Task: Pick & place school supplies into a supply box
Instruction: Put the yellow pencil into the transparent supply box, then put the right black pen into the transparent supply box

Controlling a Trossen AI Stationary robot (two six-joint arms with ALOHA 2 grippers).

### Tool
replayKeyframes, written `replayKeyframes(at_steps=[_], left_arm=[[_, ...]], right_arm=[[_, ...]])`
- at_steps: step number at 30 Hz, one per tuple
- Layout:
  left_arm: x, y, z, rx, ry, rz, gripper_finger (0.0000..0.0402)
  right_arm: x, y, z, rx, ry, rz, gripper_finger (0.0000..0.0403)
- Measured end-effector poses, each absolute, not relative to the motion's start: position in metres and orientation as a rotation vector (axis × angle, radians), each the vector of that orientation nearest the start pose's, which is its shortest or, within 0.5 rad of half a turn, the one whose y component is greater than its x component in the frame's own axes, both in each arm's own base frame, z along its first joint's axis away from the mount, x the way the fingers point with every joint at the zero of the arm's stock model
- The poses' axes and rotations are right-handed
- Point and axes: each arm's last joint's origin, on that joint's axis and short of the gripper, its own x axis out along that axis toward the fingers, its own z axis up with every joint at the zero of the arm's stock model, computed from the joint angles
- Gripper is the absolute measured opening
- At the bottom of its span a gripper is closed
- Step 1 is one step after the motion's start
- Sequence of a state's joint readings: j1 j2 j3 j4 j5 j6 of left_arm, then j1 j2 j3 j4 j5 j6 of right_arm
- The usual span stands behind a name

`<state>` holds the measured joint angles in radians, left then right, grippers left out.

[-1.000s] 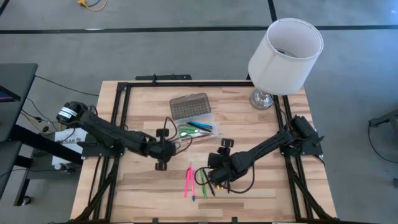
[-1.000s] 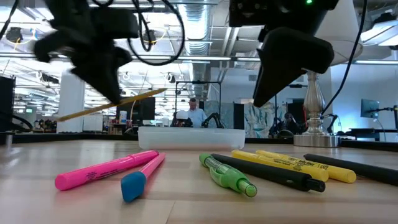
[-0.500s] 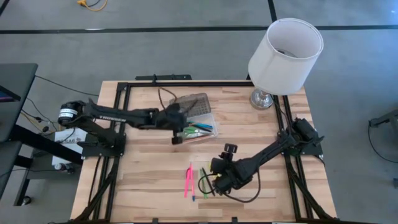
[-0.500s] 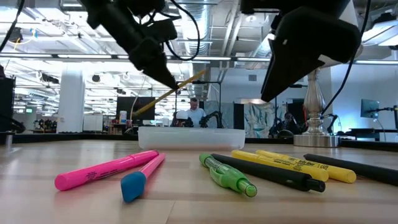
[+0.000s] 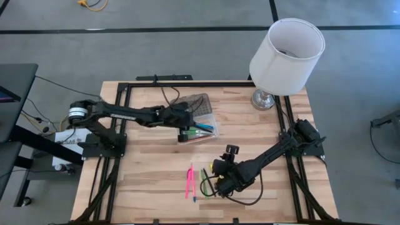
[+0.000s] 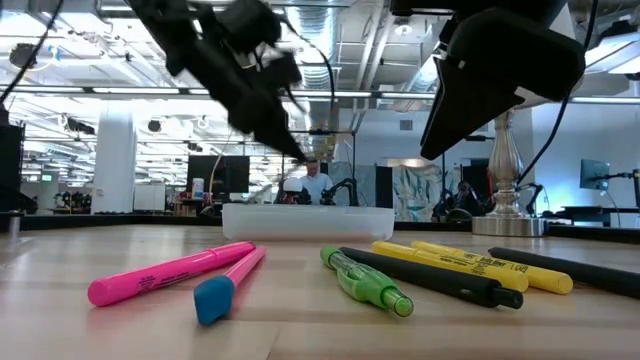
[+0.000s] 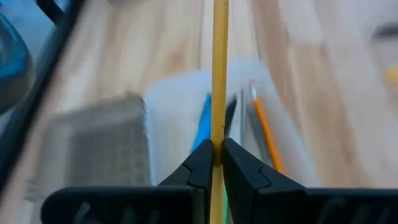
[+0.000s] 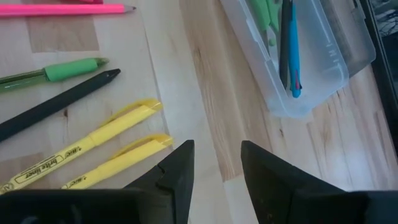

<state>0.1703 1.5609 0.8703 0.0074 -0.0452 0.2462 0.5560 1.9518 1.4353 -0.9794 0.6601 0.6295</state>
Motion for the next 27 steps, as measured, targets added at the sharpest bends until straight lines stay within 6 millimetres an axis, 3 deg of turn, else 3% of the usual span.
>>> replayKeyframes(at_steps=[3,18,27], left_arm=[[0.322,0.057,0.181,0.216,0.762,0.121,0.0018],[0.327,0.059,0.181,0.248,0.867,0.119,0.0021],[0.328,0.057,0.182,0.27,0.85,0.111,0.011]], right_arm=[[0.321,0.179,0.189,-0.307,1.108,-0.446,0.0127],[0.321,0.179,0.189,-0.309,1.106,-0.449,0.0127],[0.322,0.179,0.19,-0.318,1.092,-0.46,0.0127]])
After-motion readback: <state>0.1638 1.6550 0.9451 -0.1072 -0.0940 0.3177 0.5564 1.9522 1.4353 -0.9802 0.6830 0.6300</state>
